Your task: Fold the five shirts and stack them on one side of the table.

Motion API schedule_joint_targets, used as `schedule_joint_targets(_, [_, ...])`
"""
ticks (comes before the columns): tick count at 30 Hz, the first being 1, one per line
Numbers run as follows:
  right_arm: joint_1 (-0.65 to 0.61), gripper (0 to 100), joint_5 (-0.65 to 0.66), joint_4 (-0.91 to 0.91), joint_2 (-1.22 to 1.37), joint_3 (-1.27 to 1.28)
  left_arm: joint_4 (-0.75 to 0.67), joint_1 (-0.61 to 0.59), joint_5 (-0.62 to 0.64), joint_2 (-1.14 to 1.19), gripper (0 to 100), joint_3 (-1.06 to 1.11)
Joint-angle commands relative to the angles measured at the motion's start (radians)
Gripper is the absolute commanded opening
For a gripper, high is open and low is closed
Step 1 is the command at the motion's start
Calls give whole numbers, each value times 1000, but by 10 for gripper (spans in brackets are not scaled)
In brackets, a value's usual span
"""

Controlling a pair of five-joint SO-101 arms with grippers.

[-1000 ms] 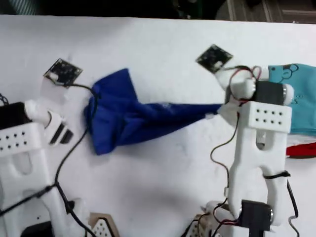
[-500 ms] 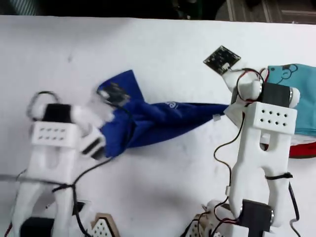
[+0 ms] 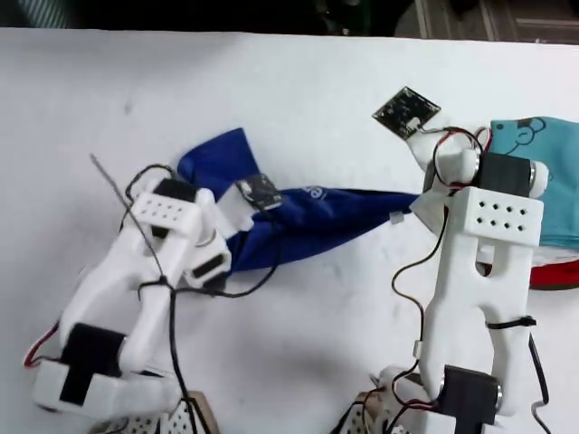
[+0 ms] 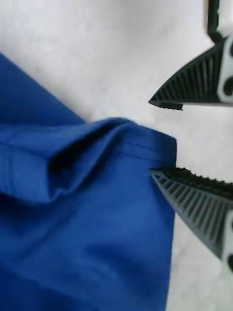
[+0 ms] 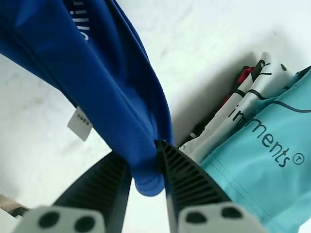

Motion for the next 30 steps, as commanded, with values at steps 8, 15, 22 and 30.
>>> schedule_joint_targets(8, [-1, 19, 6, -13, -45, -9, -80, -42, -2, 125, 111, -3])
schedule_joint_targets(15, [-4, 19, 6, -13, -45, -11, 17, -50, -75, 102, 22, -26])
schedule_joint_targets(22, [-5, 19, 3, -4, -47, -89, 152, -102, -92, -166, 22, -147])
schedule_joint_targets(30, [-44, 19, 0, 104, -47, -367, 180, -280, -98, -414, 22, -402])
